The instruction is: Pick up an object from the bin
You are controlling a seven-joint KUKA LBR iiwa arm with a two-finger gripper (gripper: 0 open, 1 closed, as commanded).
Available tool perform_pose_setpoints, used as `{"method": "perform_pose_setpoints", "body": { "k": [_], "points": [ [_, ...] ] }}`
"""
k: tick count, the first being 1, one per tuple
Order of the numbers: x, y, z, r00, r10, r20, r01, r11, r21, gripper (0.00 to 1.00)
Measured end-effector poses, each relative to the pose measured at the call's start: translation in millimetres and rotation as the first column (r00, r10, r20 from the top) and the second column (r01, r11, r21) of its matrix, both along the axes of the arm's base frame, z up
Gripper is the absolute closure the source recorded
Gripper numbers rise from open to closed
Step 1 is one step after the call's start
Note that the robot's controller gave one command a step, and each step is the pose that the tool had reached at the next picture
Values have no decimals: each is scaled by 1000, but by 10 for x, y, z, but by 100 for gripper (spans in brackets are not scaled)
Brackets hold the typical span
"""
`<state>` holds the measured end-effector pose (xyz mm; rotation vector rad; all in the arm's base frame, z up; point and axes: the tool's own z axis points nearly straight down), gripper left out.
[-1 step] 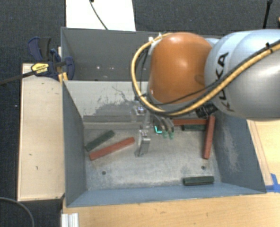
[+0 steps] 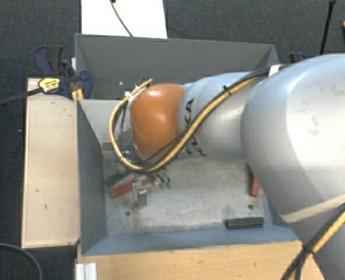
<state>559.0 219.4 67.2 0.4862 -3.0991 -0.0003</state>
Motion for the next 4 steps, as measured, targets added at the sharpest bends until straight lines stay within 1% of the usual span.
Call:
{"method": "perform_pose_setpoints", "body": {
  "k": [1,2,3,4],
  "points": [
    [10,144,348,994,105,12,-105,994,4,0],
    [-8,-48,334,994,110,5,-110,994,1,0],
    [88,-27,26,973,229,3,-229,973,1,0],
    [93,-25,34,975,222,4,-222,975,2,0]
  ]
}}
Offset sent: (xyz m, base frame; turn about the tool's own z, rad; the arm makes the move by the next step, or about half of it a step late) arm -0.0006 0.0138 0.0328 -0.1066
